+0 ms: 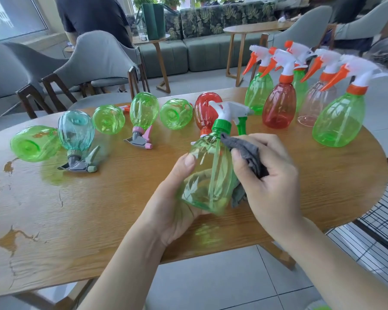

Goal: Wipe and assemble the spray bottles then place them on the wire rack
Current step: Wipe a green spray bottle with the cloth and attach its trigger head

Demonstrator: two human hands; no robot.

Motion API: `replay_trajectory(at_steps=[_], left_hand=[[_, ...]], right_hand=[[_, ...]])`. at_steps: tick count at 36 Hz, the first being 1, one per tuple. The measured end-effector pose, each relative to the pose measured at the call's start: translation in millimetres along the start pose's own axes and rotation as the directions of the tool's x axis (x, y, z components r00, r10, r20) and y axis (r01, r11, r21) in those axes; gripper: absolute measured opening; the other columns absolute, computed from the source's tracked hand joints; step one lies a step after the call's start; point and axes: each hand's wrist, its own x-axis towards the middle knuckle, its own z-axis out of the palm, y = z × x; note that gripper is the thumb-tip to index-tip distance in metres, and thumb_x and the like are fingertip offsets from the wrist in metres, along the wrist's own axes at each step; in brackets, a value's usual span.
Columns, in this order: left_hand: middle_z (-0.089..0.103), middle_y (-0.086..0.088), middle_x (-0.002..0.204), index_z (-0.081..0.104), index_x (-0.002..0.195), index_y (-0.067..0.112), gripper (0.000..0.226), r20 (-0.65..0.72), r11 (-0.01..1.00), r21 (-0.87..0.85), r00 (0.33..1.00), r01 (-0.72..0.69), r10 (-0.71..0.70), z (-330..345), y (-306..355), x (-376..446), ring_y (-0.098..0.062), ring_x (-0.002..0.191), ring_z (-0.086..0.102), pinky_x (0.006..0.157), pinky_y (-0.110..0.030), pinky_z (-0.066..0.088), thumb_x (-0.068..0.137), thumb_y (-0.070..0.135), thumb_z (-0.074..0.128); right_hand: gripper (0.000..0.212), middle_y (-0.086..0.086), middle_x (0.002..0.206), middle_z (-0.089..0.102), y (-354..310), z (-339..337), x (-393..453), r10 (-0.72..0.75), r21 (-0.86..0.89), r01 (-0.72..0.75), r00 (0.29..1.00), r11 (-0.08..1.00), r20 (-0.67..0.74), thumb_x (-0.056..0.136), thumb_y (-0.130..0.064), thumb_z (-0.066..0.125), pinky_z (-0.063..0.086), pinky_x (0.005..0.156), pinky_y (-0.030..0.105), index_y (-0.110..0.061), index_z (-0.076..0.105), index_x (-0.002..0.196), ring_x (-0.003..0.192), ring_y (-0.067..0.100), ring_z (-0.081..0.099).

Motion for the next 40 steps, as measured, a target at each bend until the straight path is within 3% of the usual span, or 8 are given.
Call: replay_trajectory(at_steps=[4, 12, 15, 19, 23, 27, 32, 40], left_hand=[[0.068, -0.017, 0.12, 0.061, 0.136, 0.017, 0.085, -0.048, 1.0, -0.018, 0.999, -0.008, 0.007, 0, 1, 0, -0.032, 0.098, 0.071, 0.074, -0.047, 0.061, 0.064, 0.046, 0.095], [0.071, -0.017, 0.107, 0.075, 0.117, 0.022, 0.041, -0.048, 0.999, 0.043, 0.999, 0.025, -0.023, 3, 1, 1, -0.032, 0.09, 0.071, 0.08, -0.047, 0.057, 0.082, 0.042, 0.07], [0.067, -0.018, 0.109, 0.071, 0.121, 0.013, 0.043, -0.067, 1.0, 0.004, 0.998, 0.014, -0.014, 4, 3, 0, -0.031, 0.095, 0.067, 0.082, -0.046, 0.055, 0.091, 0.042, 0.062], [0.066, -0.015, 0.105, 0.06, 0.122, 0.007, 0.048, -0.067, 0.993, -0.112, 0.996, 0.048, -0.056, 3, 5, -1, -0.028, 0.099, 0.066, 0.09, -0.039, 0.055, 0.098, 0.048, 0.055], [0.065, -0.015, 0.093, 0.056, 0.118, 0.001, 0.058, -0.051, 0.98, -0.164, 0.991, 0.111, -0.121, 2, 6, -3, -0.027, 0.087, 0.069, 0.075, -0.033, 0.059, 0.096, 0.055, 0.053], [0.064, -0.014, 0.104, 0.052, 0.13, 0.003, 0.061, -0.045, 0.978, -0.179, 0.992, 0.107, -0.117, 0, 5, 0, -0.027, 0.099, 0.067, 0.083, -0.035, 0.057, 0.099, 0.054, 0.056], [0.063, -0.02, 0.119, 0.057, 0.137, 0.007, 0.07, -0.11, 1.0, -0.005, 0.994, 0.003, -0.003, -1, 2, 4, -0.033, 0.103, 0.064, 0.087, -0.048, 0.051, 0.083, 0.046, 0.076], [0.068, -0.019, 0.118, 0.055, 0.143, 0.01, 0.072, -0.063, 0.998, 0.024, 0.997, 0.053, -0.051, 0, 0, 0, -0.034, 0.097, 0.067, 0.085, -0.048, 0.051, 0.082, 0.045, 0.072]], right_hand=[[0.023, 0.009, 0.102, 0.061, -2, 1, -4, -0.102, -0.049, 0.103, 0.995, 0.993, 0.024, 0.091, 0.002, 0.069, 0.038, 0.082, 0.011, 0.002, 0.075, 0.113, 0.087, -0.002, 0.053], [0.019, 0.009, 0.102, 0.061, -3, 0, 2, -0.038, -0.039, 0.04, 0.998, 0.998, 0.048, 0.094, -0.002, 0.066, 0.043, 0.08, 0.016, 0.0, 0.075, 0.111, 0.088, 0.006, 0.058], [0.02, 0.011, 0.101, 0.062, -9, 3, -8, -0.147, -0.074, 0.155, 0.984, 0.985, 0.101, 0.091, -0.001, 0.069, 0.04, 0.086, 0.015, 0.0, 0.076, 0.11, 0.089, 0.004, 0.055], [0.021, 0.006, 0.105, 0.06, -14, 11, -22, -0.313, -0.065, 0.327, 0.935, 0.943, 0.167, 0.097, -0.017, 0.07, 0.052, 0.087, 0.03, -0.002, 0.078, 0.11, 0.087, 0.028, 0.063], [0.022, 0.01, 0.098, 0.069, -12, 14, -25, -0.418, -0.116, 0.441, 0.891, 0.89, 0.18, 0.093, -0.021, 0.08, 0.054, 0.086, 0.034, -0.006, 0.08, 0.109, 0.089, 0.025, 0.057], [0.023, 0.011, 0.094, 0.07, -7, 12, -19, -0.456, -0.109, 0.479, 0.871, 0.871, 0.183, 0.092, -0.021, 0.081, 0.054, 0.083, 0.037, -0.006, 0.08, 0.11, 0.089, 0.024, 0.055], [0.025, 0.005, 0.106, 0.06, 7, 4, -1, -0.3, -0.124, 0.317, 0.944, 0.94, 0.136, 0.097, -0.018, 0.07, 0.045, 0.086, 0.024, -0.004, 0.076, 0.117, 0.09, 0.022, 0.055], [0.013, -0.002, 0.099, 0.058, 15, 0, 13, 0.052, -0.039, -0.05, 0.997, 0.998, 0.048, 0.101, -0.012, 0.061, 0.04, 0.084, 0.014, -0.005, 0.072, 0.103, 0.095, 0.0, 0.056]])
